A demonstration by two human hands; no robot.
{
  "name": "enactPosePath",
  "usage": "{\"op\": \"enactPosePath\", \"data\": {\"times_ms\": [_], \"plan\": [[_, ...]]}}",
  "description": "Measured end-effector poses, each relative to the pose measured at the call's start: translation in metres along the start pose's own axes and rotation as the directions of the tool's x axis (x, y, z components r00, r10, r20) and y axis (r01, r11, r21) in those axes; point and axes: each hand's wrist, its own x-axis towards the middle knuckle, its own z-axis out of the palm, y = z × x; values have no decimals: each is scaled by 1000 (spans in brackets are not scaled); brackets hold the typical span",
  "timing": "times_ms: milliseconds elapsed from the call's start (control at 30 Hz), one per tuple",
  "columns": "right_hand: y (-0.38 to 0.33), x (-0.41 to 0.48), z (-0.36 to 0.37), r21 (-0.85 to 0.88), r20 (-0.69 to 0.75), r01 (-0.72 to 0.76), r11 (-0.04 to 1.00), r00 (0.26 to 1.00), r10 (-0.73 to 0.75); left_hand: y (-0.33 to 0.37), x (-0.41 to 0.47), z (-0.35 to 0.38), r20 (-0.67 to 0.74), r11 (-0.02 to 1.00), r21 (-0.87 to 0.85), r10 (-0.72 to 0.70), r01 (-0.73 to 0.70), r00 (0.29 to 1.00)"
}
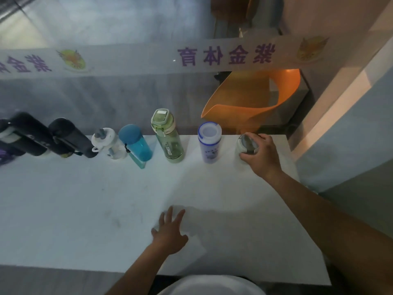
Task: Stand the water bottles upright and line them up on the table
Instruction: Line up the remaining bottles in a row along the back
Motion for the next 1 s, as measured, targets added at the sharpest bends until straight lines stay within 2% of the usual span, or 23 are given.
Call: {"op": "enactPosePath", "data": {"times_ms": [133,700,833,1000], "plan": [[6,13,9,16,31,0,1000,1000,0,-3,-4,10,-24,999,35,5,-4,1000],[15,25,16,55,8,20,998,1000,-20,-8,-5,13,-50,997,74,37,-33,998],[17,21,18,74,31,-28,997,999,26,-9,-4,9,-13,998,43,39,-38,999],[2,-26,16,18,-17,-82,997,997,82,-15,-7,-3,-27,999,-39,12,-13,1000]]}}
